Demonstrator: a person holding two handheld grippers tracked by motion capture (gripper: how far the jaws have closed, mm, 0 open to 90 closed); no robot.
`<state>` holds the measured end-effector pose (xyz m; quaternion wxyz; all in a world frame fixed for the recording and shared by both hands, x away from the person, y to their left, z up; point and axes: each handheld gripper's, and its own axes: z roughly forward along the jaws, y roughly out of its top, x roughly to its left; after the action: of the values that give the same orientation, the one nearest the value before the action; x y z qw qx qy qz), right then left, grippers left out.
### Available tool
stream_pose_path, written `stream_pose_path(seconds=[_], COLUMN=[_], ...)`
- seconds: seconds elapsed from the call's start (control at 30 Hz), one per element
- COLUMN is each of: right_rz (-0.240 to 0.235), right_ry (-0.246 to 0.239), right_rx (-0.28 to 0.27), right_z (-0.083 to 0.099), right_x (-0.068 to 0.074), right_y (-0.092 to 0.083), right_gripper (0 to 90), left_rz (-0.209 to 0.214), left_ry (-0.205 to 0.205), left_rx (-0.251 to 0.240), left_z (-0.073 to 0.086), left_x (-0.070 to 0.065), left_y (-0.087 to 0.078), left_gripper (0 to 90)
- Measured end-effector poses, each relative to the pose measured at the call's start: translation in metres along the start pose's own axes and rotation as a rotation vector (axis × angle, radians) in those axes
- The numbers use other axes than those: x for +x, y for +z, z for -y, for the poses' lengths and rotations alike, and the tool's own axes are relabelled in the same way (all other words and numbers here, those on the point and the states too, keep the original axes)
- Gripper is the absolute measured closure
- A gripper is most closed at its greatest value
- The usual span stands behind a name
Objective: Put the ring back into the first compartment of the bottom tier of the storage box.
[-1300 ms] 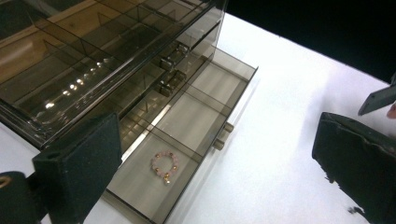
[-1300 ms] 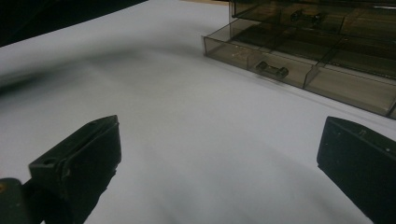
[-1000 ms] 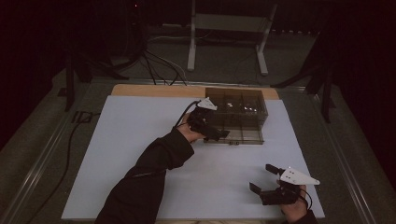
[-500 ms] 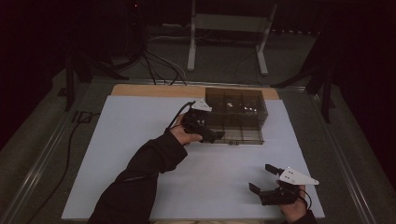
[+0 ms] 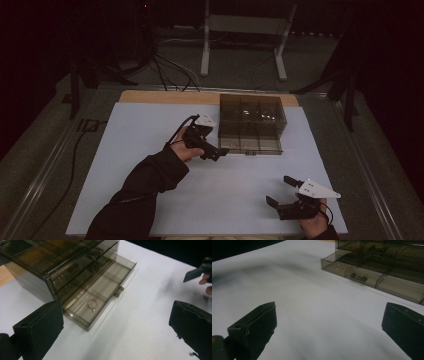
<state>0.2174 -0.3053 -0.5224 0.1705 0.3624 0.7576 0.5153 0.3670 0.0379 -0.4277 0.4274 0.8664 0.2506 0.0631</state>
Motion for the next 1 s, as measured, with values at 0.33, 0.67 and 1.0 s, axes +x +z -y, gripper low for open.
stream_pose_path(seconds=[0.33,0.67,1.0], right_rz=[-0.001,-0.001,0.0], right_ry=[0.0,0.001,-0.003], right_rx=[0.005,0.004,0.007], right_z=[0.0,0.0,0.0], right_x=[0.0,0.001,0.001], right_y=[0.001,0.001,0.001], right_gripper=[0.0,0.0,0.0], left_rz=[-0.046,-0.085,-0.164], left_ry=[-0.018,-0.043,-0.081], left_rx=[-0.003,-0.002,0.004], left_z=[0.029,0.066,0.101], left_x=[0.001,0.002,0.003], left_y=[-0.02,-0.04,-0.056], left_gripper=[0.6,0.6,0.6])
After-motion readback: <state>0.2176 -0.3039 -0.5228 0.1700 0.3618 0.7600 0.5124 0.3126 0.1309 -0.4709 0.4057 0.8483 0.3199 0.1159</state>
